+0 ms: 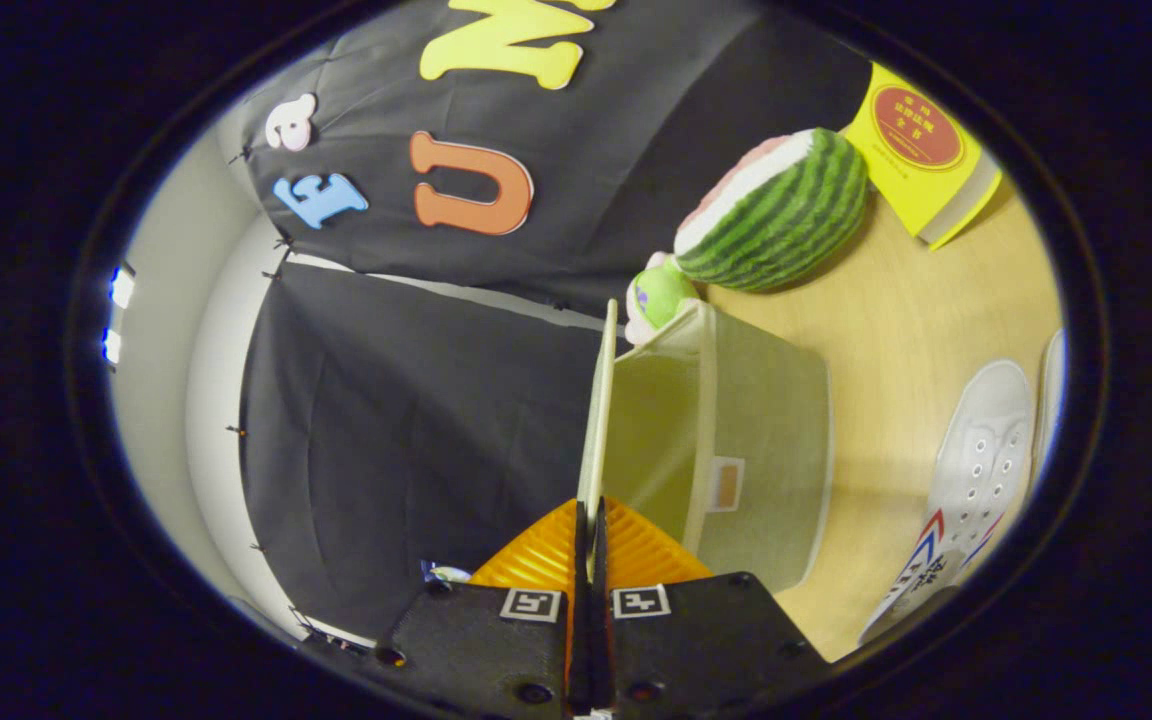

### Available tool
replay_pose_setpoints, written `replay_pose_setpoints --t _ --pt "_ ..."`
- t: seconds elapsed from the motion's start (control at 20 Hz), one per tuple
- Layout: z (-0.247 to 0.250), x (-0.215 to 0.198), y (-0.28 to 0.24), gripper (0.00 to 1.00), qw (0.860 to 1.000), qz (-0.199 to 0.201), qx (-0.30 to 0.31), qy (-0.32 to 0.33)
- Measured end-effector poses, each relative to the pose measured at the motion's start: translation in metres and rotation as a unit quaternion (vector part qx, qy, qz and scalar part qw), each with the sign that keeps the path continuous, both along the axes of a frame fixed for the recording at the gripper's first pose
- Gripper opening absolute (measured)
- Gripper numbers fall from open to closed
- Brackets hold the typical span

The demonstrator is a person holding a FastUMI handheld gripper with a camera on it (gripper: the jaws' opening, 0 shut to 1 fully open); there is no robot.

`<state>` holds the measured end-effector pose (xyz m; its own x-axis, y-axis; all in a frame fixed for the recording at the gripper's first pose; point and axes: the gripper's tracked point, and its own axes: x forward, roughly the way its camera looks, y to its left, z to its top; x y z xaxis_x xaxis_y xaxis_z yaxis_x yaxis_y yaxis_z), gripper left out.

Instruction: Open the storage box then place both shoes into the box .Put the left shoe in first, then the right shoe, with the right side of both shoes facing outward in a uniform manner.

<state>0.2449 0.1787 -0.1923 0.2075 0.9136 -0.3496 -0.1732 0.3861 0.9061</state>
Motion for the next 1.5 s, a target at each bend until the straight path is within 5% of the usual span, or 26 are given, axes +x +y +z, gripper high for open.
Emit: replay_pose_setpoints --t 0.55,1.2,1.3,1.5 --pt "0.063 -0.025 0.084 0.05 0.998 0.004 0.023 -0.061" --pt "0.066 -0.034 0.199 0.08 0.992 0.018 0.054 -0.116" --pt "0.06 -0.043 0.205 0.2 0.989 0.034 0.039 -0.137" --pt "0.032 -0.067 0.195 1.0 0.991 0.072 -0.013 -0.114"
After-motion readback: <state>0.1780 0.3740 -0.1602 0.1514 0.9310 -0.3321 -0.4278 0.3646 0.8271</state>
